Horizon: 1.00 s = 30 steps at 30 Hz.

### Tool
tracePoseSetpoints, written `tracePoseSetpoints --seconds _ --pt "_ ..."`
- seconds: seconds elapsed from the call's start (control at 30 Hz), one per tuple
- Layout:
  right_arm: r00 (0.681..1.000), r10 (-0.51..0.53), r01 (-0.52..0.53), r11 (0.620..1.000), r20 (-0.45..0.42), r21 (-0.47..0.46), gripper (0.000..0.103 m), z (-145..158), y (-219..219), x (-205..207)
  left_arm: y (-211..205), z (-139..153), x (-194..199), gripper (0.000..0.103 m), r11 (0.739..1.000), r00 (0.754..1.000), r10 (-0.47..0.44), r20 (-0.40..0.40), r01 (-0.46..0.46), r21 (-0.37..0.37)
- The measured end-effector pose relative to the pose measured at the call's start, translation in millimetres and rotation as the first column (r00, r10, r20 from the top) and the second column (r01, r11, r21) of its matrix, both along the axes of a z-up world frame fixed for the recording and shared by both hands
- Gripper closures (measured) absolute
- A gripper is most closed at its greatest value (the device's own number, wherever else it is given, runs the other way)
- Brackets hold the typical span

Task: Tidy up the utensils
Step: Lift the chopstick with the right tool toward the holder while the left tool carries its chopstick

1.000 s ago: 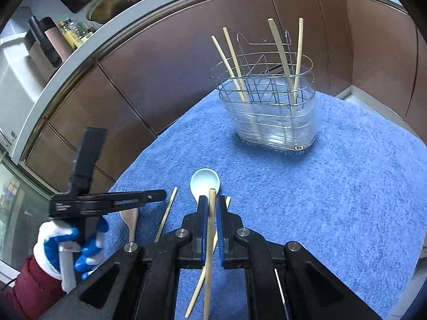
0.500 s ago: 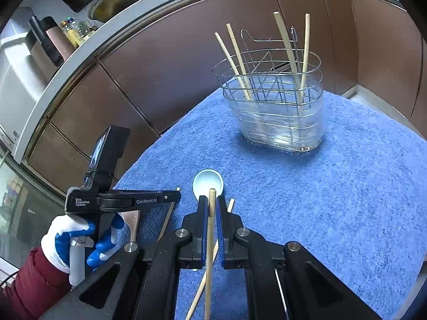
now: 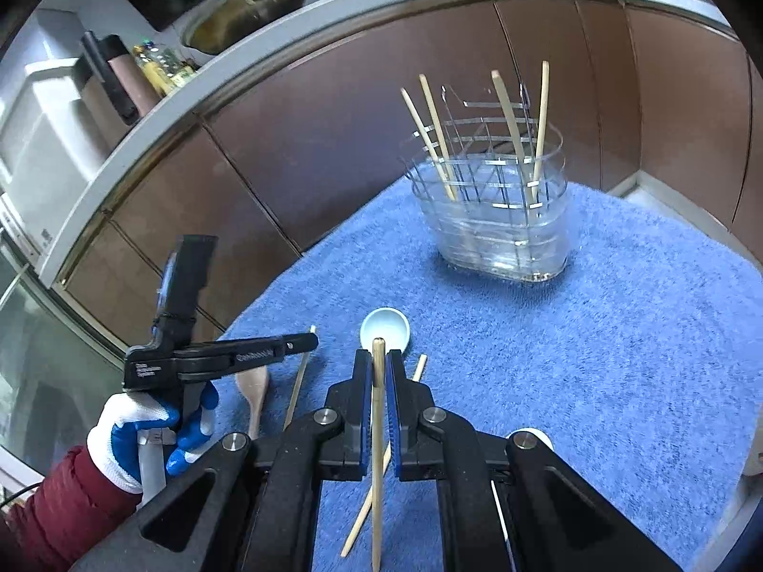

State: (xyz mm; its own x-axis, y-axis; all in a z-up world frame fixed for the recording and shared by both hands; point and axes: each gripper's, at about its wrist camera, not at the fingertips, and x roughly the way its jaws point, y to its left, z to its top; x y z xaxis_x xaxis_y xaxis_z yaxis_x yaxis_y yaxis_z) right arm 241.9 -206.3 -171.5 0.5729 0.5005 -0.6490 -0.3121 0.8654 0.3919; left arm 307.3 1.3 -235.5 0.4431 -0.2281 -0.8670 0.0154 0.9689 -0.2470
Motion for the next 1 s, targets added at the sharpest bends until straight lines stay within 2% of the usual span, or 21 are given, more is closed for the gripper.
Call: tracePoseSetpoints --seconds 0.17,0.3,0.67,0.83,1.0 --pt "0.998 -0.003 0.002 1.0 0.061 0.022 0.097 10 -4 -22 -2 31 -29 0.099 0.998 0.992 -0.024 0.12 0.031 -0.057" --pt "0.995 -0.016 0.012 0.999 0.1 0.041 0.097 19 -10 -37 -6 51 -46 0.099 0.995 0.982 -0.042 0.186 0.057 -0.077" --pt "0.976 -0.052 0.041 0.997 0.21 0.058 0.097 55 -19 -68 -18 101 -75 0.099 0.992 0.946 -0.086 0.313 0.112 -0.066" --pt "0.96 -0.073 0.057 0.996 0.27 0.067 0.097 80 -27 -68 -24 129 -73 0.099 0.99 0.922 -0.088 0.377 0.123 -0.069" --pt "0.93 -0.108 0.084 0.993 0.352 0.083 0.097 117 -39 -52 -33 172 -55 0.099 0.99 0.879 -0.066 0.472 0.117 -0.081"
